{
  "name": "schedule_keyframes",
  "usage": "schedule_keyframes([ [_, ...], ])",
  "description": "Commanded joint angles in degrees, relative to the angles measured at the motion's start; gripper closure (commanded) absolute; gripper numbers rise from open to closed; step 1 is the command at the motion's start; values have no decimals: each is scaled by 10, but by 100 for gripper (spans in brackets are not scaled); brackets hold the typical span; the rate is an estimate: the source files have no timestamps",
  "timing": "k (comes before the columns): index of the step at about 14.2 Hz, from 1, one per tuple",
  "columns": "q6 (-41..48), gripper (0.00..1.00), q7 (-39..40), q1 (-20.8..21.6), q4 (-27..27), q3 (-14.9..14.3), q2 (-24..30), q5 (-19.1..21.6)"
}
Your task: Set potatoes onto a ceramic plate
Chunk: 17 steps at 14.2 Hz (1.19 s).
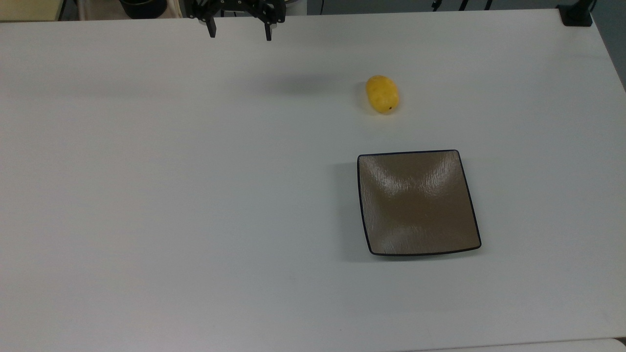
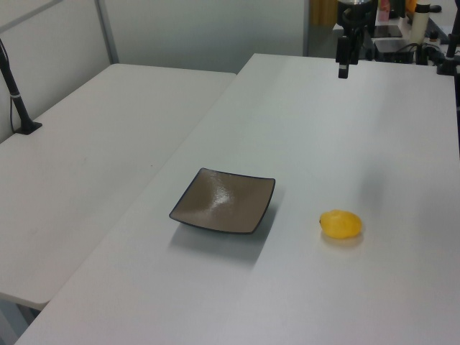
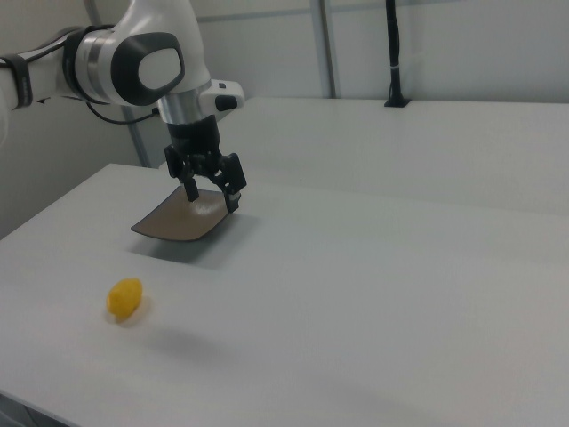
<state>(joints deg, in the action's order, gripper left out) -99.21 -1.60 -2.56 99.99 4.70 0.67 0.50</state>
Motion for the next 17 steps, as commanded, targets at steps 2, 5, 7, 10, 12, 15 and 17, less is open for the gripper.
schedule_keyframes([
  [2,15,0,-7,6,19,3,16,-12],
  [5,15,0,-10,9,18,3,14,-12],
  [7,17,0,-8,9,20,3,15,-11],
  [10,17,0,-4,9,24,3,8,-12],
  [12,14,0,-8,9,30,4,6,-12],
  [15,5,0,-19,17,41,4,1,7],
  [17,-19,0,-39,31,48,4,-1,31],
])
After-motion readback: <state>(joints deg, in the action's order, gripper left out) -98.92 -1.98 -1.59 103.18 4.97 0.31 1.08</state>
